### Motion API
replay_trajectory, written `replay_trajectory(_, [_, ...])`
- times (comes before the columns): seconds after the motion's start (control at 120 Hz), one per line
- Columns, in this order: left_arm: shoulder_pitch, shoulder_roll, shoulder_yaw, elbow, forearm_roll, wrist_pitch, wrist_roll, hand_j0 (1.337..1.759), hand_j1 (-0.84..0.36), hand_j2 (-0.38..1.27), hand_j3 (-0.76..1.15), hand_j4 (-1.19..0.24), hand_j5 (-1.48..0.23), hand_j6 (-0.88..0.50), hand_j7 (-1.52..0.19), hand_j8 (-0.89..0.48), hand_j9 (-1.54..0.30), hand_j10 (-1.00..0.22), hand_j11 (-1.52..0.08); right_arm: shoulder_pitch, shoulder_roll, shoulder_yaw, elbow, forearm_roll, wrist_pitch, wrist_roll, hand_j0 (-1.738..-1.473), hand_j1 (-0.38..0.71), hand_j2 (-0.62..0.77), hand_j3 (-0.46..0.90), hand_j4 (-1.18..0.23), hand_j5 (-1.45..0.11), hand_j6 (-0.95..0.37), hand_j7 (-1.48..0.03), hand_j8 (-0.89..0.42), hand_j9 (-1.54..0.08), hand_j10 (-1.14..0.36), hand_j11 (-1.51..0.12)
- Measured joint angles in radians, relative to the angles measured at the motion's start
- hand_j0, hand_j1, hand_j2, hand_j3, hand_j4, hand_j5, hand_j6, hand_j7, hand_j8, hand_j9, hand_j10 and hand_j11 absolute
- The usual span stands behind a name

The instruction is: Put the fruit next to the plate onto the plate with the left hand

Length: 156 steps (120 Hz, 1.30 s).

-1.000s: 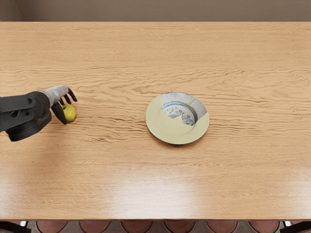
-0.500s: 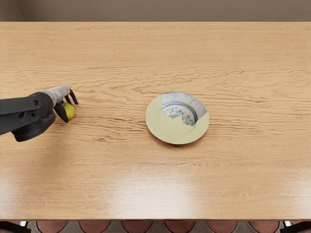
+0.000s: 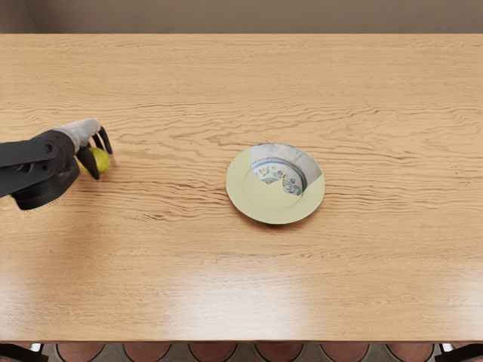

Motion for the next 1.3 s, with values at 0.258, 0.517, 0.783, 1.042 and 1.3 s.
replay_trajectory(0.258, [-0.115, 0.013, -0.003, -0.014, -0.120, -0.117, 0.000, 1.654, -0.27, 0.34, 0.00, -0.70, -0.99, -0.41, -0.96, -0.42, -0.95, -0.61, -0.95, 0.000, 0.000, 0.000, 0.000, 0.000, 0.000, 0.000, -1.658, -0.31, -0.01, 0.00, -0.04, -0.05, -0.04, -0.05, -0.04, -0.05, -0.04, -0.05])
replay_trajectory(0.517, [-0.186, 0.014, -0.041, -0.022, -0.302, -0.280, 0.000, 1.654, -0.29, 0.35, 0.00, -0.70, -1.01, -0.39, -0.97, -0.40, -0.96, -0.60, -0.96, 0.000, 0.000, 0.000, 0.000, 0.000, 0.000, 0.000, -1.658, -0.31, -0.01, 0.00, -0.04, -0.05, -0.04, -0.05, -0.04, -0.05, -0.04, -0.05])
replay_trajectory(0.783, [-0.210, 0.013, -0.194, -0.022, -0.488, -0.470, 0.000, 1.655, -0.31, 0.36, 0.00, -0.69, -1.02, -0.38, -0.97, -0.39, -0.96, -0.58, -0.96, 0.000, 0.000, 0.000, 0.000, 0.000, 0.000, 0.000, -1.658, -0.31, -0.01, 0.00, -0.04, -0.05, -0.04, -0.05, -0.04, -0.05, -0.04, -0.05])
replay_trajectory(1.042, [-0.206, -0.034, -0.316, -0.022, -0.626, -0.554, 0.000, 1.656, -0.33, 0.43, 0.00, -0.70, -1.01, -0.38, -0.96, -0.40, -0.95, -0.58, -0.95, 0.000, 0.000, 0.000, 0.000, 0.000, 0.000, 0.000, -1.658, -0.31, -0.01, 0.00, -0.04, -0.05, -0.04, -0.05, -0.04, -0.05, -0.04, -0.05])
replay_trajectory(1.3, [-0.202, -0.229, -0.379, 0.054, -0.645, -0.581, -0.001, 1.657, -0.35, 0.43, 0.00, -0.69, -1.03, -0.36, -0.96, -0.37, -0.96, -0.56, -0.95, 0.000, 0.000, 0.000, 0.000, 0.000, 0.000, 0.000, -1.658, -0.31, -0.01, 0.00, -0.04, -0.05, -0.04, -0.05, -0.04, -0.05, -0.04, -0.05])
